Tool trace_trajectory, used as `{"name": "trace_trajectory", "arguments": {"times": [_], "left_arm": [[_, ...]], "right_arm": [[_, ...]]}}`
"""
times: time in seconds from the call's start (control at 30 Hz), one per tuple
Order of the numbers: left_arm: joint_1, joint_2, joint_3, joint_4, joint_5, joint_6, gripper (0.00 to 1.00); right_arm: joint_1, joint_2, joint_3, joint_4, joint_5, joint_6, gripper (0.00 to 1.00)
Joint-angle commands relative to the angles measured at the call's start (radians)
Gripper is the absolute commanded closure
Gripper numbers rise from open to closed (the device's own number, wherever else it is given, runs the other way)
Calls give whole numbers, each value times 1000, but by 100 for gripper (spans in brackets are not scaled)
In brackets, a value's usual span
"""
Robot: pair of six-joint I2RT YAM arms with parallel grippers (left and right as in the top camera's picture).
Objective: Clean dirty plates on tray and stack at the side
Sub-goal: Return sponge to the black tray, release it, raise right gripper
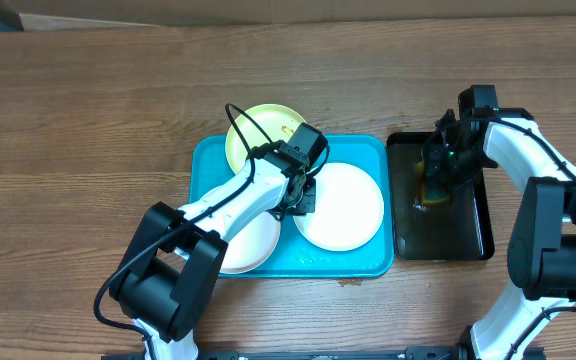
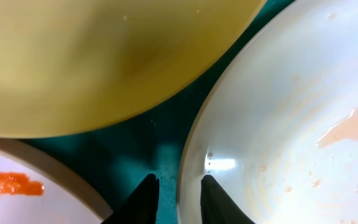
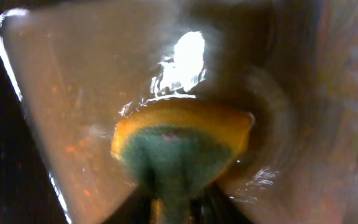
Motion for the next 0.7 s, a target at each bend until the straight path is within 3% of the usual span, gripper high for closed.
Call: {"name": "trace_trajectory", "arguments": {"times": [0.0,0.23,0.33,0.57,0.67], "left_arm": [[-2,-10,-3,-10,10,13,73],[-2,-10,-7,-15,11,11,74],[-2,-10,-23,-12,11,-9,75],[-2,-10,-50,14,30,-14,76],[-3,-10,-50,31,51,-14,82]], "right_arm": [[5,-25,32,10,-24,27,55],[-7,-27,220,-88,-21,80,50],[-30,-27,281,-103,6,129,40],[-121,-27,301,-87,34,158,38],[-166,-27,301,-79,34,158,37]]}}
